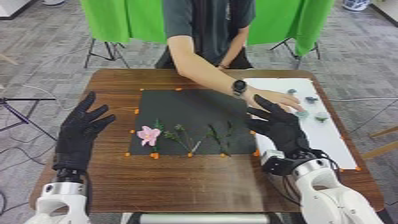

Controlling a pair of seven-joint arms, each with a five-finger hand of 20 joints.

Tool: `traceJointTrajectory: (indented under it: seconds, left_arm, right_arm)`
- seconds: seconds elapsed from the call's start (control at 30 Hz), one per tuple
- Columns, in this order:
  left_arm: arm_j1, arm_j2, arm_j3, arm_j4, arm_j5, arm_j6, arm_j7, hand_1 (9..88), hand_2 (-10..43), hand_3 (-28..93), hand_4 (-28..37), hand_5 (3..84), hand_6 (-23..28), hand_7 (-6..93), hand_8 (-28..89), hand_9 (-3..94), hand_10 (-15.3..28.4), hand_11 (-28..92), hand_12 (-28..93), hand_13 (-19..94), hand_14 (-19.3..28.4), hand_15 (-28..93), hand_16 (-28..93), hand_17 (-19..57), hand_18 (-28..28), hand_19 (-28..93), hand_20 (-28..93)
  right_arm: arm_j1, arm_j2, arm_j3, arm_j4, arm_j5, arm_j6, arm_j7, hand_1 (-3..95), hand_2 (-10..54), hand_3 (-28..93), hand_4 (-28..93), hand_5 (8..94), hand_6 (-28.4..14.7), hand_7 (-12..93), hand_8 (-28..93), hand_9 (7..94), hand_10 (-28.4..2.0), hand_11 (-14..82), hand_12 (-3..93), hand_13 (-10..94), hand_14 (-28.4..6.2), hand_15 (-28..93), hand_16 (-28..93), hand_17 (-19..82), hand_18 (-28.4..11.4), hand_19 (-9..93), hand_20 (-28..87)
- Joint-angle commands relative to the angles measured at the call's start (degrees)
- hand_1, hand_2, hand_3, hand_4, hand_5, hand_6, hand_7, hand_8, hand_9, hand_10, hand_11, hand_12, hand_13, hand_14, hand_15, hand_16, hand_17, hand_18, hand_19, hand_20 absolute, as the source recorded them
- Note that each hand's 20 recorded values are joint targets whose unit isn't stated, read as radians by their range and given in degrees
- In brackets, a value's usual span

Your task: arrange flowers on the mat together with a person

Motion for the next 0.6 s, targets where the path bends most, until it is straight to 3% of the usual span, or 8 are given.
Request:
traceJointTrajectory:
  seconds: [0.03, 0.33, 0.6]
  left_arm:
    - [0.9, 0.23, 0.38, 0.16, -0.62, 0.71, 0.47, 22.1, 5.0, 79, -28.3, 34.5, 2.5, 9.8, -9, 37.0, 16.4, 19, 8, 30, 25.7, 42, -7, -7.8, 24.3, 49, 16]
    - [1.02, -0.4, -0.2, 0.11, 0.02, -0.11, -1.15, 22.2, 5.0, 80, -28.3, 34.5, 2.6, 9.9, -9, 37.1, 16.4, 19, 8, 30, 25.7, 42, -7, -7.8, 24.3, 49, 17]
    - [1.32, -0.5, -0.37, -0.1, 0.35, -0.38, -1.81, 22.4, 5.0, 79, -28.3, 34.4, 2.7, 9.8, -9, 37.1, 16.6, 20, 8, 30, 25.9, 42, -7, -7.8, 24.3, 49, 17]
  right_arm:
    - [-0.79, -0.32, 0.23, -0.48, -0.32, -0.17, -0.82, 10.8, 15.0, 79, -28, 38.3, 4.5, 13, -12, 43.2, -11.7, 6.5, 13.0, 33, -19.0, 26, 15, -1, -21.2, 45, 16]
    - [-0.88, -0.15, 0.14, -0.52, -0.49, -0.62, -0.43, 10.8, 14.8, 79, -28, 38.6, 4.6, 13, -13, 43.5, -11.6, 6.6, 13.1, 33, -19.0, 27, 15, -1, -21.1, 45, 17]
    - [-0.61, 0.66, -0.36, -0.22, -0.56, -0.99, -0.04, 11.0, 14.6, 79, -28, 38.7, 4.6, 13, -13, 43.6, -11.7, 6.4, 13.1, 33, -19.0, 27, 14, -1, -21.1, 45, 17]
